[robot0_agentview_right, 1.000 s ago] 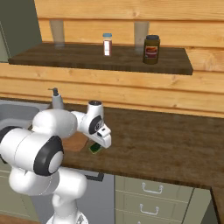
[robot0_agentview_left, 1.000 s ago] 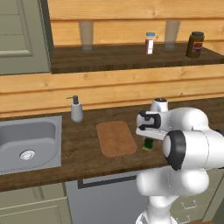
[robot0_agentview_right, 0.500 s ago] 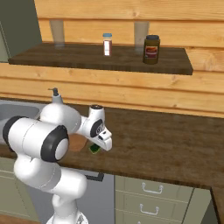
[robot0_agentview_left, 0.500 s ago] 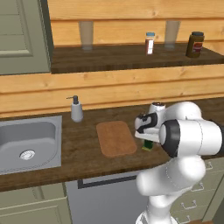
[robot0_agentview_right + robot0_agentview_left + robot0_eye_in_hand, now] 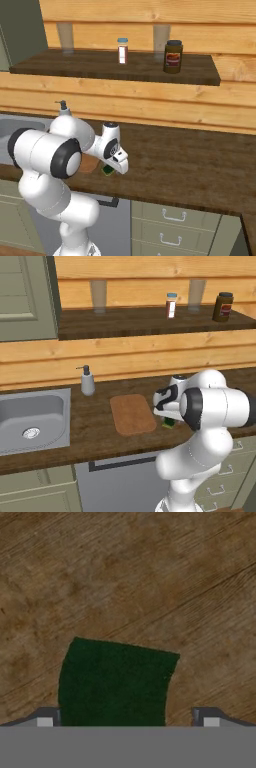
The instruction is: Pick up the sponge from the counter and clean the cutting board by briefly scrubbing or pressing down on the cutting board. Once finished, release the sponge.
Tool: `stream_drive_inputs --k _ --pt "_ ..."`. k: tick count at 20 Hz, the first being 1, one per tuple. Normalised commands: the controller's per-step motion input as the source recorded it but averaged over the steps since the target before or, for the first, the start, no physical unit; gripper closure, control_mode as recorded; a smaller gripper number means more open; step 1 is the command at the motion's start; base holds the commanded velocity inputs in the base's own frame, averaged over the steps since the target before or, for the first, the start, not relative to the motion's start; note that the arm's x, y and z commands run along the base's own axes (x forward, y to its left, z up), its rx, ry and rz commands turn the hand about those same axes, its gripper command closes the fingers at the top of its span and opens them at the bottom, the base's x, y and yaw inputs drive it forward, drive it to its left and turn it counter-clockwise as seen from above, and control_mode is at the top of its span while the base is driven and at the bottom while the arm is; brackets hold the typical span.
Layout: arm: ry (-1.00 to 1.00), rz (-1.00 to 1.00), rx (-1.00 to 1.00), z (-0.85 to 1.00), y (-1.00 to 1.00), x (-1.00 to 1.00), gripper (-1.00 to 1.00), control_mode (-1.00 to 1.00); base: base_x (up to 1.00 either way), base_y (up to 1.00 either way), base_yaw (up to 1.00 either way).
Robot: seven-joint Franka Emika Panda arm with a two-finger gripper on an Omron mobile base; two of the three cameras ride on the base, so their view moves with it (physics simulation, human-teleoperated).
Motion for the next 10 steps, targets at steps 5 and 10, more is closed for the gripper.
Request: stream_drive_inputs --k 5,10 --pt "0.00 0.00 0.00 0.00 0.00 0.15 -1.00 -1.00 0.00 0.00 0.00" --pt "0.00 0.00 0.00 0.00 0.00 0.11 -1.00 -1.00 0.00 0.00 0.00"
